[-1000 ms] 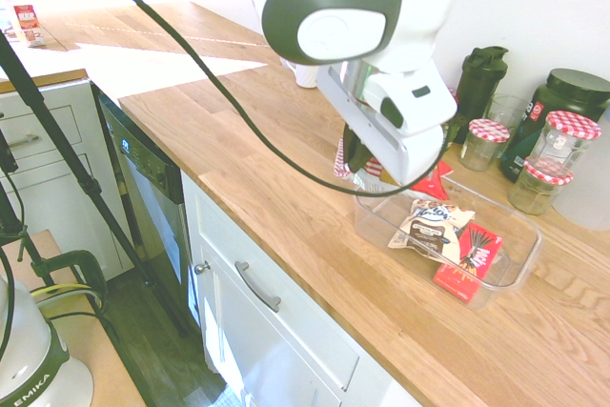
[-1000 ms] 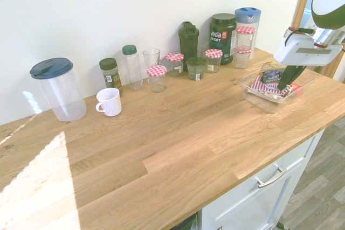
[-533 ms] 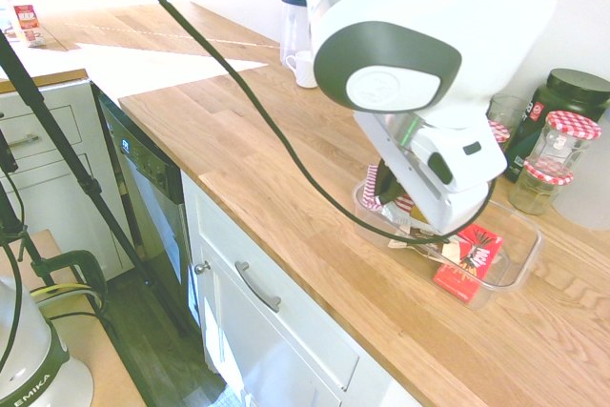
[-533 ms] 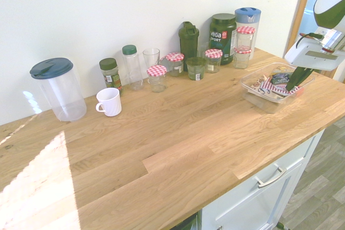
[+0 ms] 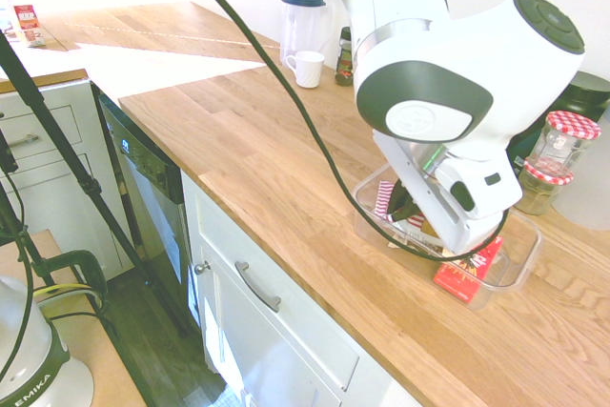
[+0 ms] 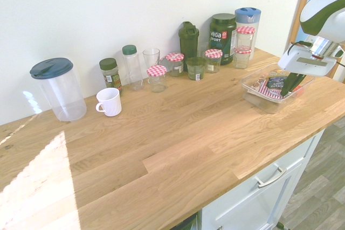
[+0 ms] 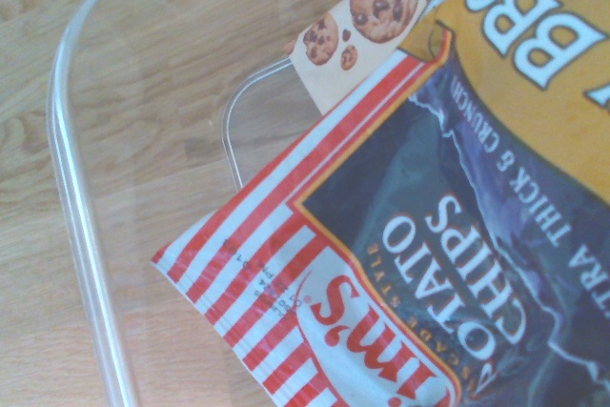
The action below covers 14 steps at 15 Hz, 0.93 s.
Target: Put the chip bag into the container
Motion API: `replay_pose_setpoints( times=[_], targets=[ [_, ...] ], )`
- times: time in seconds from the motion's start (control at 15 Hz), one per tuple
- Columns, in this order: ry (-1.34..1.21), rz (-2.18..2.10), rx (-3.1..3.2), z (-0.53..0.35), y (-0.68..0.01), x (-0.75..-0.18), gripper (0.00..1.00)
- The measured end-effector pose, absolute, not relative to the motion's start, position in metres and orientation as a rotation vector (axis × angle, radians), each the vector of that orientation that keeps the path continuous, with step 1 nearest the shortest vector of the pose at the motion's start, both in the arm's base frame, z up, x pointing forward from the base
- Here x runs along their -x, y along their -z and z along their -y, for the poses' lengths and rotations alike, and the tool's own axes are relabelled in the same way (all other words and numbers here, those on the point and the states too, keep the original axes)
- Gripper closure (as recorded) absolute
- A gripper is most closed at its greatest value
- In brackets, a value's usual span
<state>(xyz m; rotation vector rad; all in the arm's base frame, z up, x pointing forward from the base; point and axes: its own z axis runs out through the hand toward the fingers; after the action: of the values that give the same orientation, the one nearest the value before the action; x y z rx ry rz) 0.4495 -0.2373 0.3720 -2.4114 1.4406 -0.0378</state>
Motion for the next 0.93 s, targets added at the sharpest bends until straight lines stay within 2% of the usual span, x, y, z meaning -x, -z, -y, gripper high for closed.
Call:
replay_pose_setpoints(
  times=[0.6, 0.93],
  targets=[
    [0.033, -1.432, 2.438, 0.229, -0.374, -0.453, 0.0],
    [0.146, -1.44, 2.479, 0.216, -0.425, -0.436, 0.0]
  ],
)
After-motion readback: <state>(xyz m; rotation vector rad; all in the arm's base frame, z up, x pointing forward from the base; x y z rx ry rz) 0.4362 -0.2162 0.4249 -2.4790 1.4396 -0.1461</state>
